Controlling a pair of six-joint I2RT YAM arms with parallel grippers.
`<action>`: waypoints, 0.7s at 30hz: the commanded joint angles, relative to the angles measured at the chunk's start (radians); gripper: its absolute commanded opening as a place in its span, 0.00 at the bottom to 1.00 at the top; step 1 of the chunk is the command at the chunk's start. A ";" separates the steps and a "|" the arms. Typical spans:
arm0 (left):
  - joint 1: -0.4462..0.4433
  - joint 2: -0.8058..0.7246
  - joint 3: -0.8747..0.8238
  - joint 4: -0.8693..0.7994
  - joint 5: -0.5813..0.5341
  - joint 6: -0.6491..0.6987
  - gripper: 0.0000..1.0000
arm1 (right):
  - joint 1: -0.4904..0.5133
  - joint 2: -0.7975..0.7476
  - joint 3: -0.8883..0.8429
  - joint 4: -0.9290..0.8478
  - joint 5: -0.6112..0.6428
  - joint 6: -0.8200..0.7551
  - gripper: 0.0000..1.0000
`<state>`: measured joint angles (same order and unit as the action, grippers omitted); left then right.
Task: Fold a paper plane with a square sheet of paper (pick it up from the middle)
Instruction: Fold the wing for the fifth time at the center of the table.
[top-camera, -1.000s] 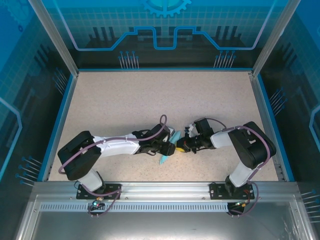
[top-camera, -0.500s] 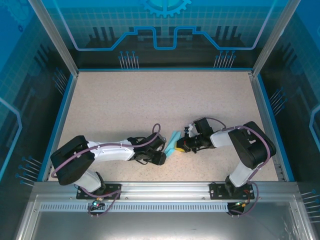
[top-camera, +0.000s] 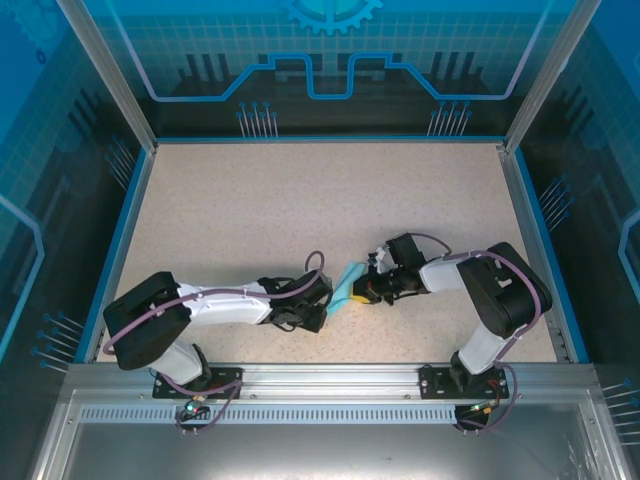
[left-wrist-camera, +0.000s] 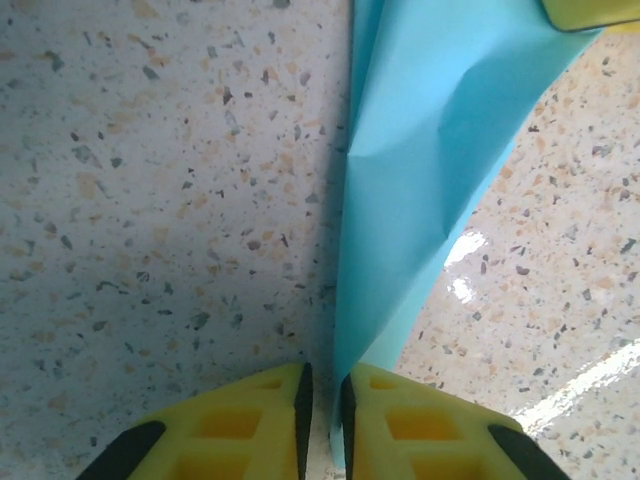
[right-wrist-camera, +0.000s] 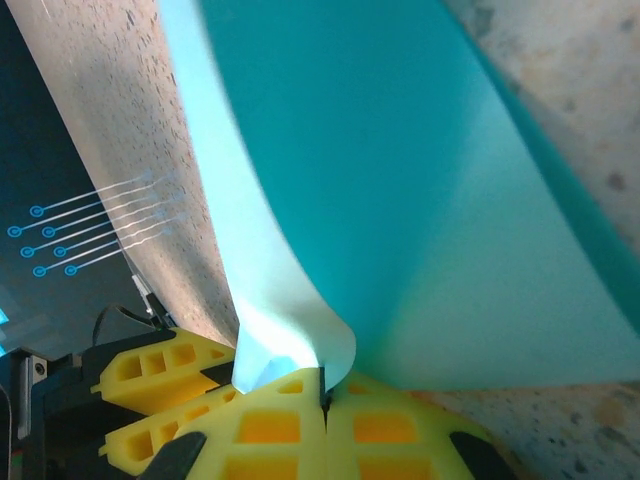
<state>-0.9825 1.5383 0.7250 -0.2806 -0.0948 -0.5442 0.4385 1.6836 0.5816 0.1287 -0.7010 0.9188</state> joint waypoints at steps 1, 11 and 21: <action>-0.026 0.037 0.018 -0.101 -0.056 0.025 0.16 | -0.006 -0.007 0.028 -0.053 0.023 -0.036 0.00; -0.077 0.104 0.071 -0.184 -0.139 0.058 0.14 | -0.006 -0.041 0.075 -0.107 0.030 -0.079 0.00; -0.091 0.111 0.087 -0.189 -0.176 0.108 0.15 | -0.002 -0.034 0.148 -0.237 0.065 -0.199 0.00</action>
<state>-1.0657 1.6142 0.8185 -0.3882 -0.2508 -0.4751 0.4389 1.6501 0.6910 -0.0544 -0.6865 0.7780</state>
